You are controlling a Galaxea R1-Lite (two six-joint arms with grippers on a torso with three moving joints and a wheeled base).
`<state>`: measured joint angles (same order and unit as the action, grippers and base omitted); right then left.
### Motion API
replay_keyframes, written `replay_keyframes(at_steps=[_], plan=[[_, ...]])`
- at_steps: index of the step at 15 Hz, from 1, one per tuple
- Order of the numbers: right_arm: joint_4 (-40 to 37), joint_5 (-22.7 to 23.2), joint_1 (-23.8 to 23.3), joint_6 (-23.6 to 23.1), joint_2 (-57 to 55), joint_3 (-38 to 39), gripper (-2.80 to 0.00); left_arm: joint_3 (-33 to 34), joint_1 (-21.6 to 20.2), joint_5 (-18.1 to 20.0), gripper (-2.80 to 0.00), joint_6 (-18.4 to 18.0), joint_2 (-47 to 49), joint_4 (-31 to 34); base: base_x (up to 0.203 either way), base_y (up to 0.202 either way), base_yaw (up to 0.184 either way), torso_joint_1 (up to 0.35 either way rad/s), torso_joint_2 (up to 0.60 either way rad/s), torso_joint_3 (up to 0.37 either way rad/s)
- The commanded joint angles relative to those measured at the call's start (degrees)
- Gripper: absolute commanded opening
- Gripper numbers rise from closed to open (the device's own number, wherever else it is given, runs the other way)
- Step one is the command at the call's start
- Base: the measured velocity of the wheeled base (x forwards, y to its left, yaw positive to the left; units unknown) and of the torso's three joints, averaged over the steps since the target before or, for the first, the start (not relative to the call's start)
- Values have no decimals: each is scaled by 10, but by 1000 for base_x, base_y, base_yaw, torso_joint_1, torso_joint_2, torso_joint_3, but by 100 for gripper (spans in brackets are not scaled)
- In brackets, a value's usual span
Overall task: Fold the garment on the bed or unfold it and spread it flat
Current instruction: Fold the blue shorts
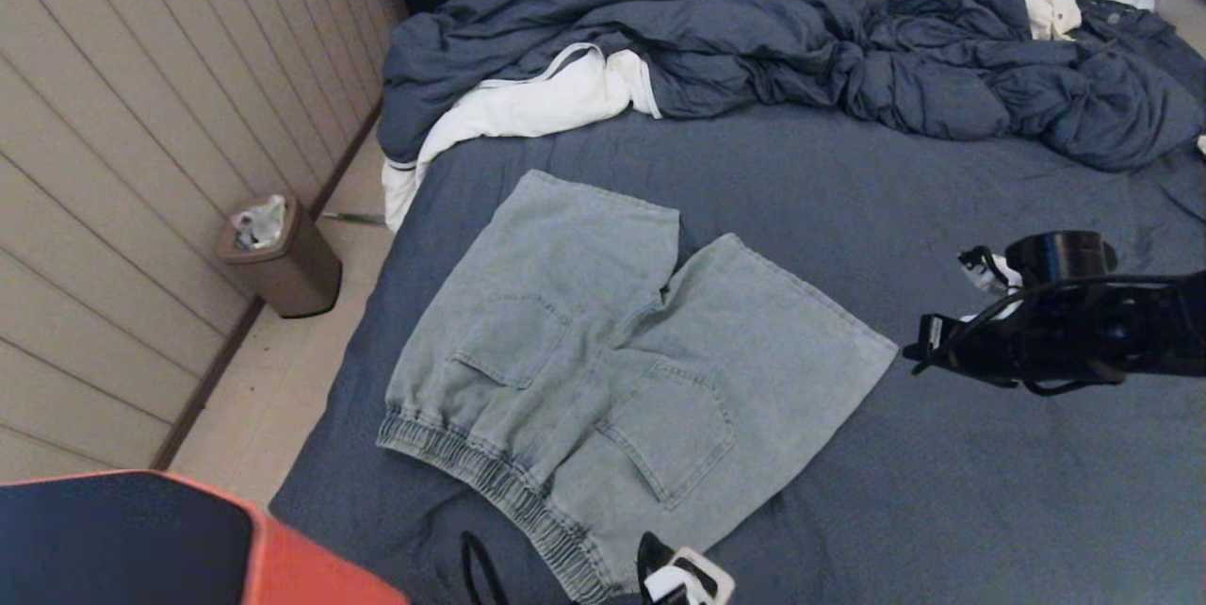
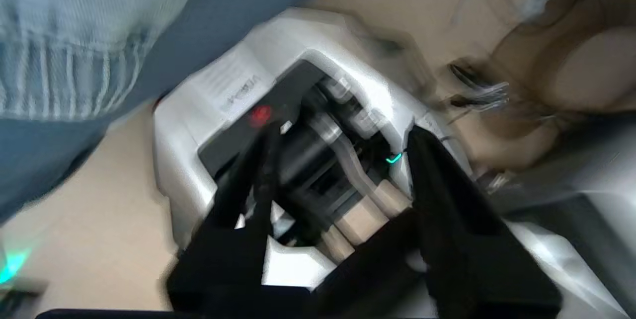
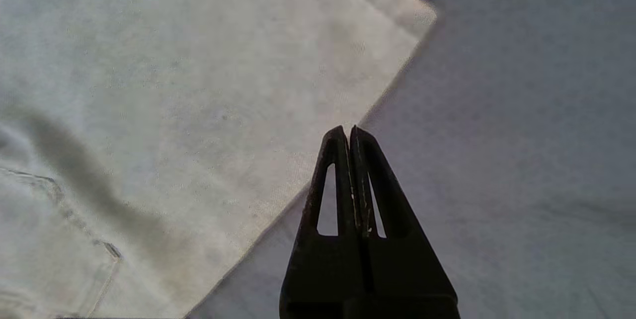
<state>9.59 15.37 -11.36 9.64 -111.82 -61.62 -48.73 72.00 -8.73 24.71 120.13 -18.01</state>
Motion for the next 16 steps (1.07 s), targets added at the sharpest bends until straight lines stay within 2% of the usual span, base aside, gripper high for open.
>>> replay_keyframes(at_steps=[1, 5, 9, 11, 14, 16], plan=[[1, 6, -11, 1, 4, -1, -280, -16, -27, -12, 0, -8, 58, -40, 0, 0, 0, 0, 0, 0], [1, 14, -16, 0, 4, -1, -280, -31, -100, -30, 0, -50, 64, -58, 0, 0, 0, 0, 0, 0], [2, 24, -24, 0, 5, -1, -280, -42, -137, -33, 0, -79, 71, -61, 0, 0, 0, 0, 0, 0], [2, 32, -27, -1, 5, -1, -280, -46, -148, -40, 0, -97, 90, -68, 0, 0, 0, 0, 0, 0], [2, 43, -33, -1, 4, -2, -280, -28, -147, -58, 0, -115, 128, -128, 0, 0, 0, 0, 0, 0], [2, 44, -35, -1, 3, -4, -280, -9, -130, -59, 0, -119, 143, -149, 0, 0, 0, 0, 0, 0]])
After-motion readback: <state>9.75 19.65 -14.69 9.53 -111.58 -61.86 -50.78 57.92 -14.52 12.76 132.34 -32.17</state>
